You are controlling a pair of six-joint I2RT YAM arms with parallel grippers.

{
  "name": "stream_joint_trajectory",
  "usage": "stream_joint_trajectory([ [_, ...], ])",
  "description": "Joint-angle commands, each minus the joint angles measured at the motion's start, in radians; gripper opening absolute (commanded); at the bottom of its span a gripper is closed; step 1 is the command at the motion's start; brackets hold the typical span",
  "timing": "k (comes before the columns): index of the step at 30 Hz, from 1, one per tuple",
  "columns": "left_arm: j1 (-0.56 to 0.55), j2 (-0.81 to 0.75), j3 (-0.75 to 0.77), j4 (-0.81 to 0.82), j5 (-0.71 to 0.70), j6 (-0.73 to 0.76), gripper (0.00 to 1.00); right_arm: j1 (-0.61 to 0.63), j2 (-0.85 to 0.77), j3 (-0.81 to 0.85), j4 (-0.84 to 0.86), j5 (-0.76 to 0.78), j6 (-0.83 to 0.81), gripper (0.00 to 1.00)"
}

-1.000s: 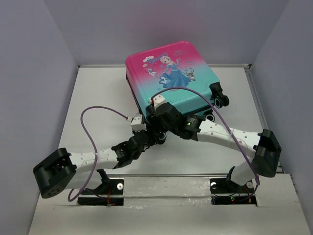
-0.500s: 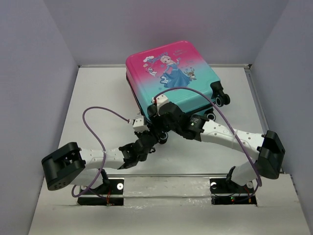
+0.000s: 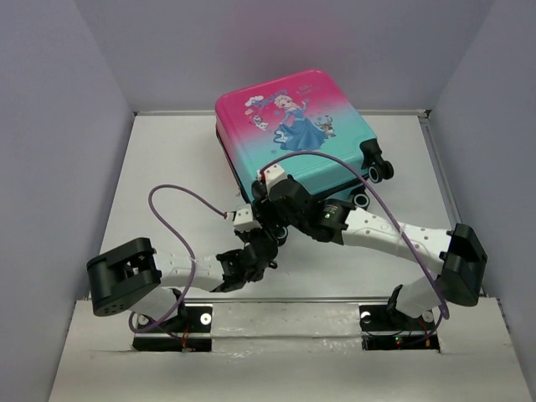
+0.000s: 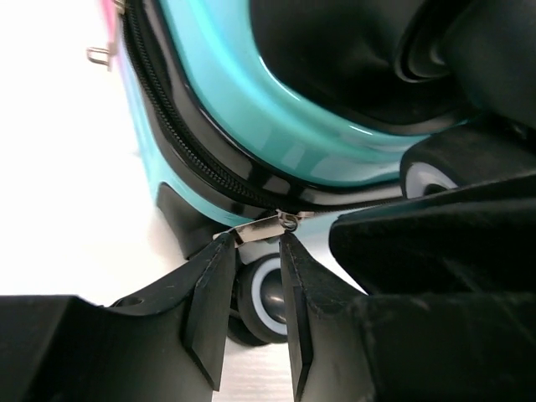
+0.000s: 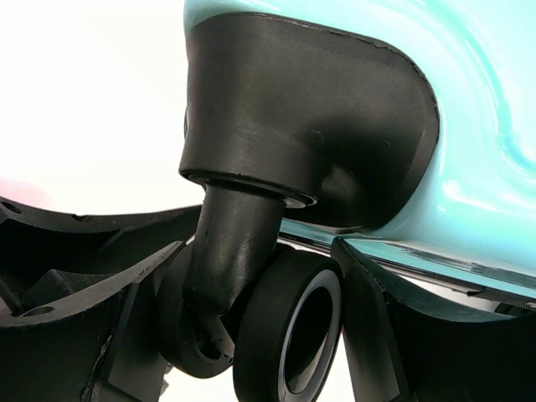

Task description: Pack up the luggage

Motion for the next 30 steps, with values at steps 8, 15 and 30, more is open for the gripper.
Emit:
stream_joint_trajectory([
  [8, -0.022, 0.081, 0.162, 0.193, -0.241, -0.081, 0.49, 0.162, -0.045, 0.043, 0.213, -0.295, 0.000, 0.07],
  [15, -0.022, 0.097, 0.205, 0.311, -0.274, 0.105, 0.29, 0.162, -0.125, -0.036, 0.214, -0.215, -0.009, 0.07],
  [30, 0.024, -0.112, 0.048, 0.178, -0.273, 0.229, 0.06, 0.102, -0.329, -0.220, 0.219, -0.053, 0.001, 0.07],
])
